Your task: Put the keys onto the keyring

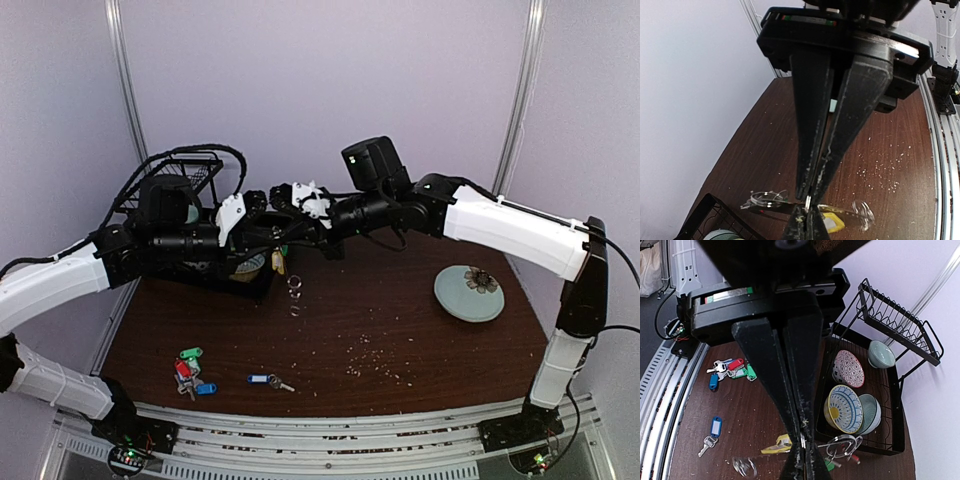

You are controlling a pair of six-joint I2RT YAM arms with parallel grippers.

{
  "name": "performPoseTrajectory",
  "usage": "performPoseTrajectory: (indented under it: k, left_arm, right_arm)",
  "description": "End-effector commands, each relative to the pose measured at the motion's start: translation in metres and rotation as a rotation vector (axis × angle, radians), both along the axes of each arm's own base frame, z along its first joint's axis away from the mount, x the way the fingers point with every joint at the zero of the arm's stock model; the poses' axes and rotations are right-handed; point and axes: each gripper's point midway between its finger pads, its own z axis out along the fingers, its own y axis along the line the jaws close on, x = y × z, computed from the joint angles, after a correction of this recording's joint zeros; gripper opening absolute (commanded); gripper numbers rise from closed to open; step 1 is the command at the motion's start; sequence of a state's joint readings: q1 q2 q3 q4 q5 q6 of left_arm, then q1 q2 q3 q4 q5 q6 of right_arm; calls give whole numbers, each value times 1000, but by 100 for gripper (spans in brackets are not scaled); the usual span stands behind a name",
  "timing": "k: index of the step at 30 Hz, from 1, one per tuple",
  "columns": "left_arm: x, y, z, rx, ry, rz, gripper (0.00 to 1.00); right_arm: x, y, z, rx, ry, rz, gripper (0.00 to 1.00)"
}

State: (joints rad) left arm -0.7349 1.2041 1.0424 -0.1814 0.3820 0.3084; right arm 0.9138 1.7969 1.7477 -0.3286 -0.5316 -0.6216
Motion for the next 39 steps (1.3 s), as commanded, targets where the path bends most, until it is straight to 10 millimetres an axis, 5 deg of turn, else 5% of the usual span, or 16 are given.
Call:
performPoseTrajectory:
  k: [1,2,4,8,12,18,23,30,39]
  left_arm:
    - [-2,-4,43,-102,-91,-11,0]
    - [1,-3,45,-112,-91,8,17]
    - [1,0,49,-123,-98,22,27]
    - [2,5,51,-121,-114,34,28]
    - [10,6,38,-90,-121,66,28]
    - [-9,-13,28,-120,-64,-89,39]
    - [-14,-18,28,-148,-40,-128,30]
    - [-9,-17,28,-146,-41,-92,4]
    - [-10,-25,19,-133,-12,-103,0]
  right_arm:
    - [5,-1,24,68,13,-61,0]
    - [5,-1,32,110,27,-79,0]
    - [5,-4,49,226,80,-108,0]
    - [-2,-15,79,474,170,-124,0]
    - [-11,-23,87,601,230,-105,0]
    - [-15,-24,88,672,292,-88,0]
    - [-20,-19,86,700,319,-70,0]
    - [-20,-17,92,766,356,-62,0]
    - [-15,-15,97,908,416,-124,0]
